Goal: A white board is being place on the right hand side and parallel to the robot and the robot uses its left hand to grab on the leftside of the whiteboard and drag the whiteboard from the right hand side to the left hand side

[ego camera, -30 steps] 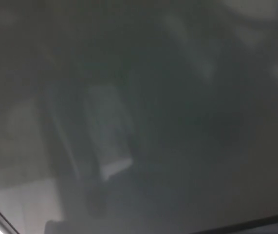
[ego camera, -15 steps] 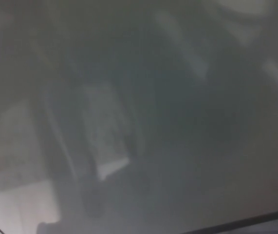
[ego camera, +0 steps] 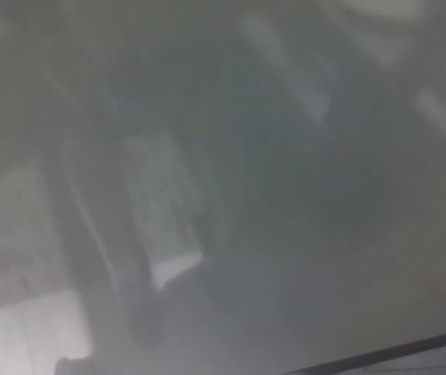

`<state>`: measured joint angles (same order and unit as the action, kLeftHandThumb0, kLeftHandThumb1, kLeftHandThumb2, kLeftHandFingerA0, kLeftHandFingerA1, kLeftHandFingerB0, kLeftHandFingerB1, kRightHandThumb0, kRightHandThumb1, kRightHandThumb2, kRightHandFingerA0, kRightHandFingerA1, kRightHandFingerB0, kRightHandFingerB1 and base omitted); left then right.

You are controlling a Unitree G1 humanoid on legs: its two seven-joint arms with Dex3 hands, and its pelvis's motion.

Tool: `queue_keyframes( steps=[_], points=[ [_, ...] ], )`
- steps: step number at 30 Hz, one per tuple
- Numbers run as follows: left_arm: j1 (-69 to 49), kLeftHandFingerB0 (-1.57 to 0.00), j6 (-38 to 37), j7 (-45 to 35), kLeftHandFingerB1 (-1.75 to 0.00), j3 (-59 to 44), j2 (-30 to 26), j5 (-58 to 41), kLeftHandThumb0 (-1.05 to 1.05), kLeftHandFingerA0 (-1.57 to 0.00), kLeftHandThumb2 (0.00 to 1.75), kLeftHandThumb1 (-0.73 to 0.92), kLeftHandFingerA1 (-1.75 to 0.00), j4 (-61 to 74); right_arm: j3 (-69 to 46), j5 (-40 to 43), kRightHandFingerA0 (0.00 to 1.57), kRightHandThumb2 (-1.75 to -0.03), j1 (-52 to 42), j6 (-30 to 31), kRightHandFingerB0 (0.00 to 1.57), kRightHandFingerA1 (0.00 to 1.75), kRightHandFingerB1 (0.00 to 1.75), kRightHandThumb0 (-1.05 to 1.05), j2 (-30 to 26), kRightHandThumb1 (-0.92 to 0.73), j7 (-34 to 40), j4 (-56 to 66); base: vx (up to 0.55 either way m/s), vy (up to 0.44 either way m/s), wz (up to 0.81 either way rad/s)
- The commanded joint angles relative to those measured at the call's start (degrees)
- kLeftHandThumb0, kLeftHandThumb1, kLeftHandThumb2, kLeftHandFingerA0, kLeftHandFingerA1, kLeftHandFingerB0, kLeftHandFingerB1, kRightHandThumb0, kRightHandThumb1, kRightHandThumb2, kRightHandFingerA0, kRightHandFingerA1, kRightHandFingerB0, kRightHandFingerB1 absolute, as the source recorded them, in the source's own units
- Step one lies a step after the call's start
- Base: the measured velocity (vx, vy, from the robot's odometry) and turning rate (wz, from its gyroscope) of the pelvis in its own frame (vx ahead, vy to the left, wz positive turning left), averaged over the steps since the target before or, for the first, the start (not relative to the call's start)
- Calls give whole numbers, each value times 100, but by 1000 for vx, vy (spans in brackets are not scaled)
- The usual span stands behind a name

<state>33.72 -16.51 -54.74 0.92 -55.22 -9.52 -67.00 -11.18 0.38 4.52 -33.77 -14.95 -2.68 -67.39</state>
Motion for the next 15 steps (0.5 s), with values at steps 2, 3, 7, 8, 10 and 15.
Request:
queue_keyframes(
  steps=[2,3,7,8,10,15],
  points=[
    [-108,-5,355,46,-19,-238,-183,191,-37,-6,63,44,-28,-245,-6,5,68,-61,-117,-81,54,75,53,-80,5,-71,61,-29,0,0,0],
    [-101,0,491,71,-15,-280,-186,193,-44,0,68,31,-23,-265,-13,16,69,-61,-128,-76,54,76,53,-80,22,-71,64,-26,0,0,0],
    [-595,0,368,145,-8,-1096,74,-370,-50,0,67,30,-15,-288,-35,52,67,-60,-235,-127,52,74,53,-77,57,-71,29,34,0,0,0],
    [-669,0,354,136,-8,-1213,111,-426,-50,0,67,30,-15,-281,-43,62,67,-60,-243,-135,52,74,53,-77,64,-71,18,39,0,0,0],
    [-1039,0,401,285,-13,-1663,326,-623,-53,0,72,33,-21,-151,-52,66,63,-61,-264,-151,50,72,52,-78,52,-71,-2,40,0,0,0],
    [-2099,-2,320,825,-9,-2481,953,-868,-61,-13,72,61,-38,502,-94,89,63,-61,-341,-240,46,73,51,-81,41,-72,-45,47,0,0,0]
  ],
)
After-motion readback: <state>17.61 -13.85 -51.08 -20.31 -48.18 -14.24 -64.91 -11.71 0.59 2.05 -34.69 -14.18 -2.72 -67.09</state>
